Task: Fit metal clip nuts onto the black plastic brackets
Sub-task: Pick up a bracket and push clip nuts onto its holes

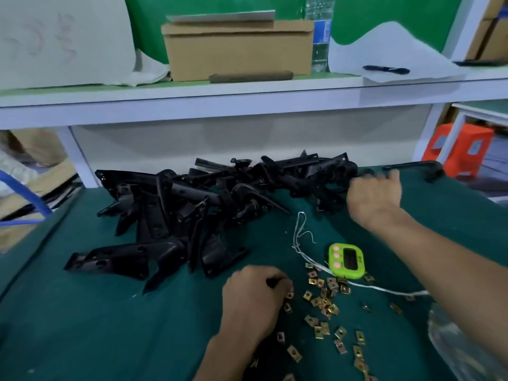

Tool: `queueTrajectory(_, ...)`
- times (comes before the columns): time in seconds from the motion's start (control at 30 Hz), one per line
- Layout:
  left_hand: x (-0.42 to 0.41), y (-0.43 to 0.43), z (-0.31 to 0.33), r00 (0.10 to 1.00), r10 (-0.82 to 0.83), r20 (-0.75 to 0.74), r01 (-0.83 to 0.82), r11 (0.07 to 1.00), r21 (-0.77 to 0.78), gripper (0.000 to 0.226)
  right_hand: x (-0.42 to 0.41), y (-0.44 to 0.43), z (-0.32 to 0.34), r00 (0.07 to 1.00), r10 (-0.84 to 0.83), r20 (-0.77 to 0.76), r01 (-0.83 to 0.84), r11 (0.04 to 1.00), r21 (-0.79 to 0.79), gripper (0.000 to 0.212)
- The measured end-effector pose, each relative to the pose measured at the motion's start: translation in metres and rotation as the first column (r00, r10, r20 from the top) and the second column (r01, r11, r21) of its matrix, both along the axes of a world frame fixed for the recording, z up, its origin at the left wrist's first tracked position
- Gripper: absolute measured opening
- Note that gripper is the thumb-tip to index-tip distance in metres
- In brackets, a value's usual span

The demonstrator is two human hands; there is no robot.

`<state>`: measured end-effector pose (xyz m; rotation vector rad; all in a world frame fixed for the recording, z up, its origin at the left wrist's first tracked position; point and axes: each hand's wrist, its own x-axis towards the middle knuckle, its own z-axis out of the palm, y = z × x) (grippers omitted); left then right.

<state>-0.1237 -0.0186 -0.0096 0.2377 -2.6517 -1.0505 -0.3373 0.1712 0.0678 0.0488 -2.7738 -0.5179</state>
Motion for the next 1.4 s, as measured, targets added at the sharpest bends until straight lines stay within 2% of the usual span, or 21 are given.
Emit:
queueTrajectory(0.1,0.004,0.0,0.004,0.991,0.114,-0.069,-0.103,0.984,0.144,0.006,0.01,0.024,0.018,0.992,-0.119,-0.049,0.118,0.992,-0.039,0.047)
queueTrajectory(0.2,0.009,-0.005,0.005,0.973,0.199,-0.119,-0.162,0.951,0.263,0.013,0.027,0.039,0.026,0.981,-0.194,-0.031,0.184,0.964,-0.192,0.055)
queueTrajectory(0.27,0.012,-0.008,0.009,0.973,0.202,-0.108,-0.14,0.897,0.419,0.015,0.046,0.045,0.025,0.982,-0.191,-0.011,0.174,0.917,-0.358,0.052)
queueTrajectory(0.33,0.017,-0.01,0.016,0.974,0.199,-0.108,-0.1,0.807,0.582,0.018,0.071,0.044,0.022,0.995,-0.087,-0.052,0.035,0.778,-0.628,0.034)
queueTrajectory(0.4,0.021,-0.013,0.022,0.972,0.19,-0.14,-0.053,0.754,0.655,0.021,0.105,0.034,0.014,0.996,0.068,-0.056,-0.084,0.527,-0.846,0.014)
queueTrajectory(0.47,0.026,-0.018,0.025,0.977,0.153,-0.152,-0.018,0.76,0.65,0.026,0.145,0.019,0.003,0.978,0.21,-0.002,-0.071,0.321,-0.944,0.014)
queueTrajectory(0.53,0.032,-0.022,0.023,0.988,0.102,-0.118,0.0,0.756,0.654,0.032,0.177,0.003,-0.01,0.951,0.301,0.075,-0.001,0.243,-0.97,0.02)
queueTrajectory(0.57,0.035,-0.022,0.022,0.992,0.079,-0.094,0.001,0.759,0.651,0.036,0.187,-0.002,-0.017,0.943,0.318,0.097,0.013,0.256,-0.967,0.025)
queueTrajectory(0.63,0.04,-0.021,0.017,0.998,0.04,-0.046,-0.003,0.781,0.625,0.039,0.199,-0.008,-0.028,0.941,0.309,0.139,0.019,0.361,-0.932,0.032)
queueTrajectory(0.7,0.044,-0.02,0.011,1.0,0.022,-0.011,-0.012,0.81,0.586,0.035,0.203,-0.007,-0.038,0.926,0.32,0.198,0.037,0.447,-0.894,0.027)
queueTrajectory(0.8,0.043,-0.016,0.004,1.0,0.03,-0.006,-0.025,0.902,0.431,0.025,0.201,-0.001,-0.046,0.917,0.323,0.233,0.041,0.506,-0.862,0.007)
queueTrajectory(0.87,0.043,-0.011,0.005,0.997,0.067,-0.041,-0.048,0.928,0.369,0.021,0.199,0.005,-0.049,0.906,0.353,0.234,0.004,0.544,-0.839,0.018)
queueTrajectory(1.0,0.044,0.0,0.001,0.987,0.14,-0.076,-0.085,0.867,0.492,0.027,0.198,0.013,-0.06,0.871,0.429,0.239,-0.098,0.629,-0.771,0.012)
queueTrajectory(1.1,0.047,0.001,0.002,0.986,0.15,-0.067,-0.086,0.819,0.567,0.025,0.195,0.016,-0.064,0.874,0.457,0.167,-0.189,0.636,-0.749,0.011)
queueTrajectory(1.2,0.049,-0.002,0.008,0.976,0.187,-0.11,-0.069,0.748,0.66,0.018,0.193,0.014,-0.066,0.89,0.45,0.072,-0.249,0.613,-0.75,0.034)
queueTrajectory(1.27,0.05,-0.002,0.012,0.972,0.203,-0.118,-0.057,0.69,0.722,0.011,0.192,0.01,-0.069,0.903,0.429,0.037,-0.268,0.628,-0.731,0.041)
queueTrajectory(1.4,0.053,-0.002,0.016,0.974,0.186,-0.133,-0.041,0.713,0.7,0.025,0.189,0.007,-0.076,0.91,0.415,0.008,-0.295,0.66,-0.691,0.051)
